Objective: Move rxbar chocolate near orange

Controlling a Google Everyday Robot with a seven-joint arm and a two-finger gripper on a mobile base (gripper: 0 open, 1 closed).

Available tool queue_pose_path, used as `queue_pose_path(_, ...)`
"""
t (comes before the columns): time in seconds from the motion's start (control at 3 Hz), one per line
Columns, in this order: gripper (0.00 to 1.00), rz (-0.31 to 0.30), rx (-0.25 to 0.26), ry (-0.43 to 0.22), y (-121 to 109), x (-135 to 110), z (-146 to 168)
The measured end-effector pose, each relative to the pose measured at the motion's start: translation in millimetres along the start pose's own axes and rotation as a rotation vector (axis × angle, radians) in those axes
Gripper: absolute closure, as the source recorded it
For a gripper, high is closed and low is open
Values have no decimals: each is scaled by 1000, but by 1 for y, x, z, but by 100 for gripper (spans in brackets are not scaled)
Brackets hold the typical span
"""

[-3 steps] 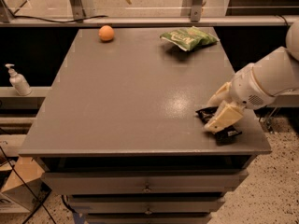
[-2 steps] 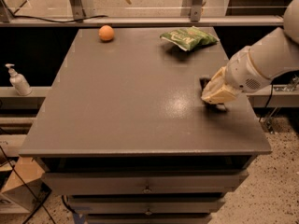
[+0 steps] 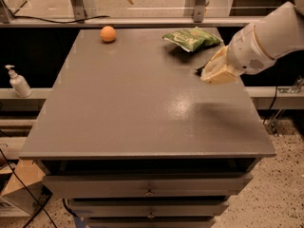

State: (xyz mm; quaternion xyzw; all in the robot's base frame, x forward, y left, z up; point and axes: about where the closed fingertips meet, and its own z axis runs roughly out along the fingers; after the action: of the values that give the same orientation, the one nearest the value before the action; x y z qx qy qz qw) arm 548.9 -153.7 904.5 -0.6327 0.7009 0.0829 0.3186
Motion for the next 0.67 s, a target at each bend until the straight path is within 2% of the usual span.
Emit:
queue_pose_path(0.33, 83, -3, -1, 0, 1, -2, 0)
queue_pose_path(0.67, 59, 13, 26, -51, -10, -3, 11)
